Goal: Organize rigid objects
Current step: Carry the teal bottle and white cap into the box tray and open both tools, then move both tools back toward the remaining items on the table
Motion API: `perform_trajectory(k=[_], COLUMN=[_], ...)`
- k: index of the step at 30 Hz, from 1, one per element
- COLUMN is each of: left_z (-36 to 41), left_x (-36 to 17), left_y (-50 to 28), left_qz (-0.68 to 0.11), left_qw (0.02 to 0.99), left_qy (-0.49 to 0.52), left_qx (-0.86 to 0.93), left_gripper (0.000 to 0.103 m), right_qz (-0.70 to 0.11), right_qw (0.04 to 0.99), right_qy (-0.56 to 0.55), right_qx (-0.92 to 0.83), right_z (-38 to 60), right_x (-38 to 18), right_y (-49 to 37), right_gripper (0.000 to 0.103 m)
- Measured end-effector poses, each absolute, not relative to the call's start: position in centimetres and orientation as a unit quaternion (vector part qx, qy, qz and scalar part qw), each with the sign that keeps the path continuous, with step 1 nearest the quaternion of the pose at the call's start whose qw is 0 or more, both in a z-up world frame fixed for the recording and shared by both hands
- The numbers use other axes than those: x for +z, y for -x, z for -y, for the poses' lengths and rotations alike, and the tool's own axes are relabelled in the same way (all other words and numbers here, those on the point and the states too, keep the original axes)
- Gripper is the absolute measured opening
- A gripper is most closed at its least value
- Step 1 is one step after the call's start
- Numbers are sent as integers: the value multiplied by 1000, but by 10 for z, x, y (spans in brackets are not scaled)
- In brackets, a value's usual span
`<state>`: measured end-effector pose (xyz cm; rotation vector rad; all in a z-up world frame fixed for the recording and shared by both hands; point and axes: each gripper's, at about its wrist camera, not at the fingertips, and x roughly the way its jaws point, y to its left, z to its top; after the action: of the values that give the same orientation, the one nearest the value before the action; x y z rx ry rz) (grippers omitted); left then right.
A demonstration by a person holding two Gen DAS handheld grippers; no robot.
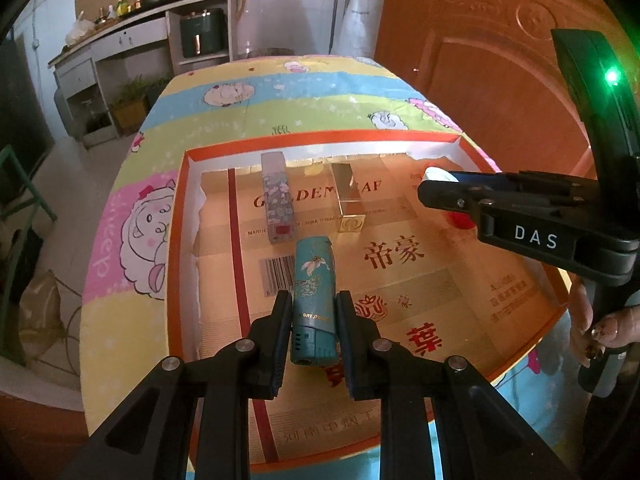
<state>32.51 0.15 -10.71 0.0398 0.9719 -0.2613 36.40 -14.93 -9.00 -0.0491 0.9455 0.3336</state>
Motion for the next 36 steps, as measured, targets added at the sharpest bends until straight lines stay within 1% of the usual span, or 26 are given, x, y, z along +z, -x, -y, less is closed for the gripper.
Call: perform_trajectory(k=[12, 15, 18, 19, 20, 21, 22, 36], left_z=[-6, -6, -7, -7, -6, -6, -6, -13], left_x=[-124, -124, -123, -123, -122, -122, -122, -91], left_y=[-331, -331, -331, -332, -332, -331, -330, -299], left_qz=[-478, -479, -480, -480, -480, -480, -479, -443], left_qw=[868, 866, 864, 865, 865, 866, 866, 885], left_qy=[2, 3, 12, 11, 10, 10, 11, 26], left_qx=[-134, -140, -148, -146, -145, -144, -144, -141], left_gripper=[23, 26, 36, 44, 50, 51, 52, 52], right_qz=[-476, -483, -480, -481, -482, -482, -481, -446], right_qw=[866, 863, 864, 863, 862, 861, 863, 882], right_qy=[37, 40, 38, 38, 38, 37, 37, 7], right_qx=[151, 145, 148, 151, 154, 155, 154, 150], right_z=[144, 144, 143, 143, 142, 142, 141, 153], right_x=[-110, -117, -117, -117, -117, -116, -115, -81], right_y=[-373, -376, -375, -375, -375, -374, -372, -334], right_gripper=[31, 31, 37, 42, 44, 48, 50, 50])
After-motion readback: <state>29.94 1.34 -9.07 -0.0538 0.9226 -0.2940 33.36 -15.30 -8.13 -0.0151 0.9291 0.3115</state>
